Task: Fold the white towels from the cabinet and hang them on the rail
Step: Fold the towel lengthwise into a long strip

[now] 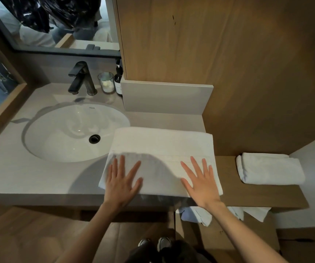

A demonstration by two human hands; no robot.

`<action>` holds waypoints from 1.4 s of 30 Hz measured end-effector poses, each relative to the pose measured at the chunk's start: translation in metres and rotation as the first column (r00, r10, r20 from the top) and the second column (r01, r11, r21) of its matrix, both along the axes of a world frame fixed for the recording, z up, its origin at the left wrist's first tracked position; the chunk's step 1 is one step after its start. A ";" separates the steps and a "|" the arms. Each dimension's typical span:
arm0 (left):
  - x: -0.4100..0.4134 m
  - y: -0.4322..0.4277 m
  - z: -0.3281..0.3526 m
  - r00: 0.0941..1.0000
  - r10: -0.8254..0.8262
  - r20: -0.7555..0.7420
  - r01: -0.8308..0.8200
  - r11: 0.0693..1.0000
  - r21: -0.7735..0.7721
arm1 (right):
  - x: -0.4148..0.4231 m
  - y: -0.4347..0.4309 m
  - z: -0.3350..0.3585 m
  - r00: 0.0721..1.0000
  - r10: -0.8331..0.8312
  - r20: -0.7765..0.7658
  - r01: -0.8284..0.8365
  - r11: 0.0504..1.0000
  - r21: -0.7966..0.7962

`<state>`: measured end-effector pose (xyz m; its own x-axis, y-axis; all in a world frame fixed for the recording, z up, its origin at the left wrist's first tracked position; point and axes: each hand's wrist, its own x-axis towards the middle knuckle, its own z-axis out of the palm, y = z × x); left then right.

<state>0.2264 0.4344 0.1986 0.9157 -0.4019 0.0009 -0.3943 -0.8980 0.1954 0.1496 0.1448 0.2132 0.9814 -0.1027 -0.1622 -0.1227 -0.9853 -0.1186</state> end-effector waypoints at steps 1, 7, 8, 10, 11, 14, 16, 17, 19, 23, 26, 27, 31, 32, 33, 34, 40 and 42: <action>0.000 0.006 0.002 1.000 -0.019 0.002 0.019 1.000 0.003 | -0.002 -0.005 0.002 1.000 0.013 -0.019 -0.013 1.000 -0.025; 0.002 0.026 0.000 0.972 -0.227 0.061 0.223 0.973 0.065 | -0.009 -0.025 0.011 0.974 0.159 -0.163 -0.168 0.985 -0.044; 0.003 0.030 -0.003 0.962 -0.263 0.071 0.255 0.962 0.096 | -0.010 -0.030 0.012 0.965 0.192 -0.179 -0.202 0.979 -0.039; 0.004 0.037 -0.004 0.949 -0.305 0.079 0.294 0.947 0.131 | -0.014 -0.038 0.014 0.951 0.243 -0.191 -0.255 0.966 -0.042; 0.004 0.040 -0.002 0.943 -0.317 0.098 0.304 0.945 0.122 | -0.016 -0.041 0.017 0.947 0.256 -0.194 -0.270 0.961 -0.050; 0.003 0.046 0.004 0.924 -0.350 0.155 0.338 0.936 0.099 | -0.022 -0.048 0.019 0.950 0.244 -0.195 -0.251 0.968 -0.013; 0.002 0.051 0.007 0.919 -0.365 0.151 0.356 0.931 0.088 | -0.026 -0.052 0.021 0.956 0.232 -0.180 -0.225 0.972 0.062; 0.001 0.054 0.008 0.921 -0.365 0.134 0.358 0.931 0.076 | -0.028 -0.055 0.022 0.959 0.228 -0.170 -0.211 0.971 0.109; 0.002 0.062 0.011 0.935 -0.344 0.090 0.342 0.939 0.033 | -0.030 -0.059 0.028 0.964 0.214 -0.156 -0.184 0.966 0.183; 0.010 0.073 0.025 0.956 -0.291 0.030 0.292 0.947 -0.133 | -0.025 -0.059 0.044 0.983 0.135 -0.121 -0.099 0.959 0.267; 0.020 0.074 0.041 0.988 -0.156 0.015 0.153 0.941 -0.303 | -0.021 -0.060 0.045 0.998 -0.056 -0.001 0.053 0.936 0.347; 0.023 0.074 0.046 0.995 -0.099 -0.018 0.086 0.931 -0.356 | -0.020 -0.059 0.043 0.988 -0.127 0.082 0.083 0.910 0.406; 0.041 0.062 0.065 0.961 0.157 -0.229 -0.259 0.808 -0.530 | -0.009 -0.053 0.046 0.862 -0.452 0.231 0.201 0.722 0.662; 0.046 0.058 0.069 0.925 0.231 -0.300 -0.364 0.763 -0.534 | -0.004 -0.052 0.050 0.819 -0.526 0.229 0.220 0.656 0.722; 0.050 0.052 0.073 0.895 0.274 -0.352 -0.433 0.722 -0.539 | 0.001 -0.051 0.052 0.780 -0.588 0.212 0.231 0.587 0.776; 0.053 0.047 0.075 0.882 0.285 -0.376 -0.461 0.691 -0.557 | 0.007 -0.050 0.054 0.744 -0.644 0.176 0.247 0.511 0.824; 0.081 0.024 0.066 0.857 0.325 -0.400 -0.515 0.587 -0.625 | 0.048 -0.056 0.055 0.655 -0.755 0.011 0.295 0.270 0.917; 0.090 0.020 0.062 0.848 0.363 -0.386 -0.529 0.598 -0.602 | 0.056 -0.059 0.051 0.678 -0.734 -0.036 0.358 0.287 0.888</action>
<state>0.3163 0.4539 0.2604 0.9895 0.0922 -0.1109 0.1433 -0.5406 0.8290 0.2055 0.0861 0.2645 0.7325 -0.6506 -0.2006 -0.3601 -0.1201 -0.9251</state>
